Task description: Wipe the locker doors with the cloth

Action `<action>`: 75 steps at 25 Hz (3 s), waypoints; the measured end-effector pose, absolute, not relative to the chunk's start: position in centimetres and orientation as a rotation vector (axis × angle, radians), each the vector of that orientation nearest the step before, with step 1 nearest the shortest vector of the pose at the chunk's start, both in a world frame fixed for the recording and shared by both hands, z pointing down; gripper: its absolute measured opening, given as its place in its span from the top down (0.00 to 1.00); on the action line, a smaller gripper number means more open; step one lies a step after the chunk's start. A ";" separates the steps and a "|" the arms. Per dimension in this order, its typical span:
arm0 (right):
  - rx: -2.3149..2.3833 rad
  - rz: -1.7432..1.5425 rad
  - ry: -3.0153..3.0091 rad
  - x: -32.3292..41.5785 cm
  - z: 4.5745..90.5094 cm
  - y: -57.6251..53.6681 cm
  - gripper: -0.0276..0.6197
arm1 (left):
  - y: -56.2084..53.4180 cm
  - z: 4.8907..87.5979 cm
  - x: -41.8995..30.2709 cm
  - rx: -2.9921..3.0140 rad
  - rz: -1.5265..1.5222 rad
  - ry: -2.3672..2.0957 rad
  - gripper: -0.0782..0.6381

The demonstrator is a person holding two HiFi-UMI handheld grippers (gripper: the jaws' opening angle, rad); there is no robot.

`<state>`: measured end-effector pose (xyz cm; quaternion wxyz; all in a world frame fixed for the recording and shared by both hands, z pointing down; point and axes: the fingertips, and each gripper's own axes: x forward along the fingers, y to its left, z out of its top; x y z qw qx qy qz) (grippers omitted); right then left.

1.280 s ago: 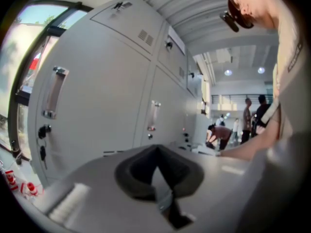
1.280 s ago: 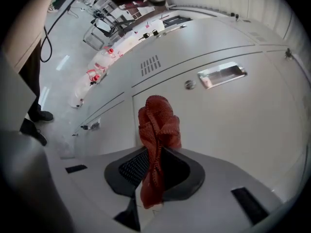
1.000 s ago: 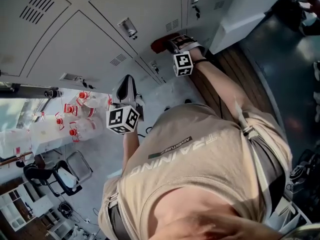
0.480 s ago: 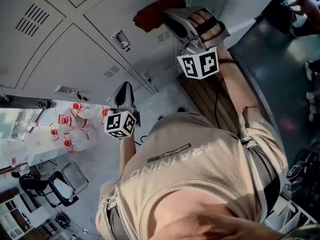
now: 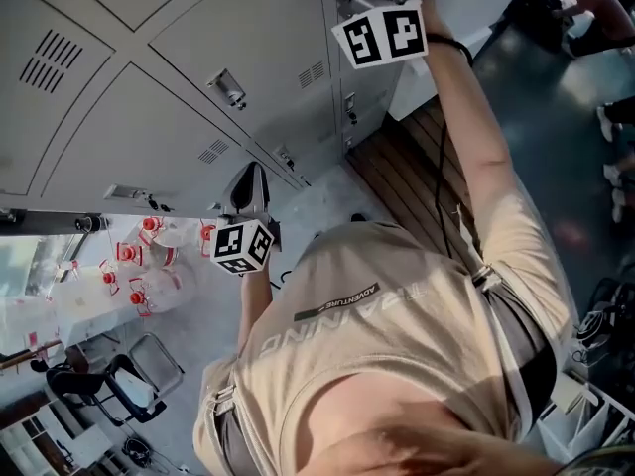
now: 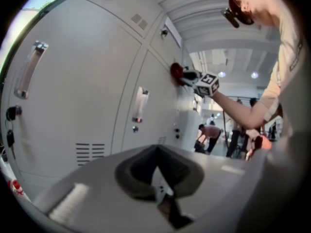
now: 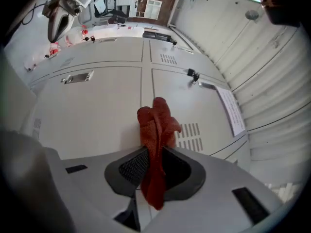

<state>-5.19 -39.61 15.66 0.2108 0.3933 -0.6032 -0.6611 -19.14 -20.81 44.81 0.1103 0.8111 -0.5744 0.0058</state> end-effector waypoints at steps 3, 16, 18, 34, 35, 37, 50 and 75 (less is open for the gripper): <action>1.059 -1.806 -1.724 -5.7 19.0 -40.7 0.87 | -20.5 45.1 -19.3 2.364 0.015 -1.701 0.88; 0.926 -1.541 -1.884 -5.8 34.5 -40.7 0.87 | -19.6 46.4 -20.5 2.264 0.045 -1.753 0.88; 0.883 -1.480 -1.896 -5.8 37.7 -40.6 0.87 | -19.5 46.4 -20.4 2.260 0.053 -1.760 0.88; 0.511 -1.056 -1.957 -4.0 61.3 -40.2 0.87 | -20.4 47.4 -18.1 2.222 0.068 -1.826 0.88; 0.503 -1.038 -1.965 -4.0 61.7 -40.0 0.87 | -20.5 48.0 -17.7 2.216 0.081 -1.810 0.88; 0.484 -0.994 -1.989 -4.0 62.2 -39.1 0.87 | -20.4 48.8 -17.1 2.212 0.105 -1.783 0.88; 0.432 -0.601 -2.303 -5.6 60.5 -31.7 0.87 | -22.8 49.2 -16.9 2.210 0.102 -1.794 0.88; 0.680 -0.092 -3.068 -10.8 33.2 -27.4 0.87 | -21.9 36.6 -23.7 2.339 -0.038 -2.061 0.88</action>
